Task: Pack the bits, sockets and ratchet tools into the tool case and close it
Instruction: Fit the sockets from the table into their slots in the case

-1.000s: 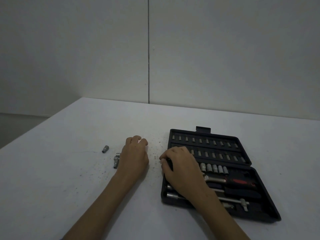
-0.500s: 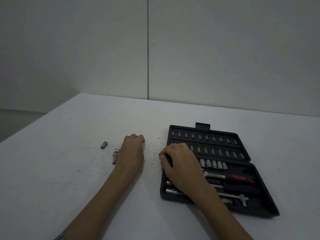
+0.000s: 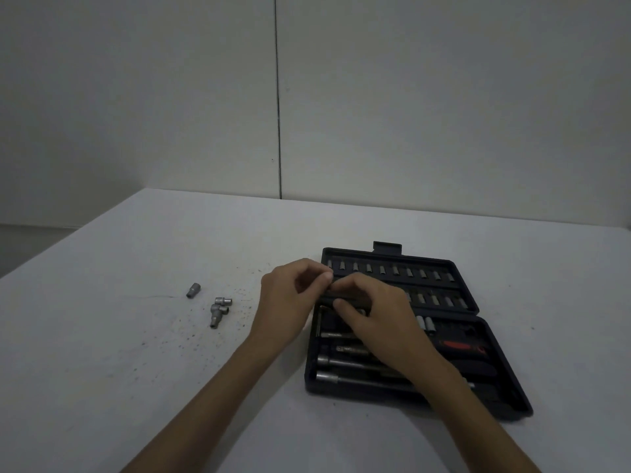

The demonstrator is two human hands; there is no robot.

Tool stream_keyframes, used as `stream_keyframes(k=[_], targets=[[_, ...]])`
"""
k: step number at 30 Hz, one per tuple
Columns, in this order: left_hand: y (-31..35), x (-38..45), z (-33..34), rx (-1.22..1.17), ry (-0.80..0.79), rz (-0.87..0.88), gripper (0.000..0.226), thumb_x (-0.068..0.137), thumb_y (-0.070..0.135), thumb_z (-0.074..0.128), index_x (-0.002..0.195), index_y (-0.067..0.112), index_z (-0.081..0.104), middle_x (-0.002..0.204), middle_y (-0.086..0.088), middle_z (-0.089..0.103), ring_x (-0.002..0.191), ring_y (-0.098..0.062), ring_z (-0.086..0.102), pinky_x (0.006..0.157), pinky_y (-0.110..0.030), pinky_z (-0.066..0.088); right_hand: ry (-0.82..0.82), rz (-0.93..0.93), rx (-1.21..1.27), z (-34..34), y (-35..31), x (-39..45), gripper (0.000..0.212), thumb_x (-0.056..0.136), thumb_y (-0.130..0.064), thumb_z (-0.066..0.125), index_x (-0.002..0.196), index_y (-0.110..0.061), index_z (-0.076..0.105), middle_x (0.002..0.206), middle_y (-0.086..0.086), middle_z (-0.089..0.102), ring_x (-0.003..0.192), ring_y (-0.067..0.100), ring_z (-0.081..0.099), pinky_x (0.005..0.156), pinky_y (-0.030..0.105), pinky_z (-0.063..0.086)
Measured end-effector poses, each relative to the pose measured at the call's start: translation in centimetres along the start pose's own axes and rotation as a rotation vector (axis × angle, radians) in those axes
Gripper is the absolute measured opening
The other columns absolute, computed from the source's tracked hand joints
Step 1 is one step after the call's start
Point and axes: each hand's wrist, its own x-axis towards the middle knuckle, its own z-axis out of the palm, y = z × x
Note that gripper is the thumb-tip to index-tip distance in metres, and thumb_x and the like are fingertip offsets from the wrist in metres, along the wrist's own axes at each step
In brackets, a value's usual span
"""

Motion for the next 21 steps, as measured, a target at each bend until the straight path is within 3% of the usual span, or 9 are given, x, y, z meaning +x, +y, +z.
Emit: stream_keyframes(k=[5, 12, 21], targets=[[1.2, -0.1, 1.9, -0.151, -0.080, -0.053, 0.007, 0.086, 0.016, 0.064, 0.086, 0.017, 0.071, 0.080, 0.002, 0.072, 0.078, -0.009, 0.069, 0.078, -0.032, 0.057, 0.082, 0.041, 0.068, -2.1, 0.9, -1.1, 0.014, 0.084, -0.009, 0.068, 0.094, -0.019, 0.065, 0.086, -0.013, 0.069, 0.081, -0.002, 0.064, 0.071, 0.010, 0.049], [1.7, -1.1, 3.4, -0.156, -0.108, 0.038, 0.007, 0.086, 0.015, 0.065, 0.088, 0.015, 0.071, 0.078, 0.005, 0.072, 0.074, -0.004, 0.068, 0.069, -0.020, 0.056, 0.149, 0.030, 0.091, -3.1, 1.6, -2.0, 0.013, 0.081, -0.017, 0.073, 0.092, -0.018, 0.066, 0.079, -0.009, 0.069, 0.076, 0.002, 0.065, 0.065, 0.010, 0.048], [1.6, -2.0, 3.4, -0.042, -0.102, 0.177, 0.004, 0.086, 0.018, 0.064, 0.089, 0.018, 0.066, 0.076, 0.013, 0.068, 0.072, 0.004, 0.065, 0.064, -0.007, 0.048, 0.099, -0.004, 0.071, -3.4, 1.4, -2.7, 0.014, 0.083, -0.013, 0.069, 0.090, -0.025, 0.068, 0.075, -0.011, 0.069, 0.074, 0.005, 0.065, 0.063, 0.012, 0.050]])
